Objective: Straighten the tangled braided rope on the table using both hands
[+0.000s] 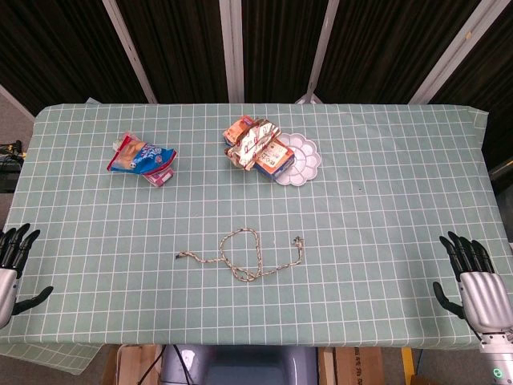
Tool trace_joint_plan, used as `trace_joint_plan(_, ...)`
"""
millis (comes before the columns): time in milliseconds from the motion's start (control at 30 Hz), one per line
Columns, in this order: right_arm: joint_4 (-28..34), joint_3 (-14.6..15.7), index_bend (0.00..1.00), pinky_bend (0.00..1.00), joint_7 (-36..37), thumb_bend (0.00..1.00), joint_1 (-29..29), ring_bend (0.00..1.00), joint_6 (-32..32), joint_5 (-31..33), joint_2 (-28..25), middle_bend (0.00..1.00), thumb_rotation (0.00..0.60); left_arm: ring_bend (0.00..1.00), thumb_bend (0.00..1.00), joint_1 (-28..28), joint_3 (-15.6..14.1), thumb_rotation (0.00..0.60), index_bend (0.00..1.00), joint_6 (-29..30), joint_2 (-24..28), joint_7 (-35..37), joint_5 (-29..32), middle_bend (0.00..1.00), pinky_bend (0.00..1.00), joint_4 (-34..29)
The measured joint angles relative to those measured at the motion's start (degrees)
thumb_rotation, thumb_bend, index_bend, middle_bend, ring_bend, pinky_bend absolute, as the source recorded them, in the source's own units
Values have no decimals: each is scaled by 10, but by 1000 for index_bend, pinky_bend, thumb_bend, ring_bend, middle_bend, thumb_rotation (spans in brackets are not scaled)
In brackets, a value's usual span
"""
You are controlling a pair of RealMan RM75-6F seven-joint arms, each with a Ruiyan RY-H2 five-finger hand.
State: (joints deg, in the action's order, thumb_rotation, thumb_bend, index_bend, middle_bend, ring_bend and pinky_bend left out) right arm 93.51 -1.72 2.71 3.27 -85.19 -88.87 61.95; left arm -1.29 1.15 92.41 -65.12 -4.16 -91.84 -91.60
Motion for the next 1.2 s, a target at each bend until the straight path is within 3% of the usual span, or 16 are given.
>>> trace_joint_plan(633, 25, 3, 15, 0, -3, 423, 16, 0, 13, -27, 3, 0, 600, 0, 134, -1, 1, 600, 64, -3, 0, 0, 2, 0, 0, 1)
trace_joint_plan(967, 84, -7, 267, 0, -25, 424, 88, 0, 114, -34, 33, 60, 600, 0, 133, -3, 4, 600, 64, -1, -2, -2, 2, 0, 0, 2)
trace_joint_plan(1200, 81, -23, 377, 0, -113, 423, 147, 0, 199, 3, 128, 89, 600, 0, 133, -5, 6, 600, 64, -2, -2, 4, 4, 0, 0, 5)
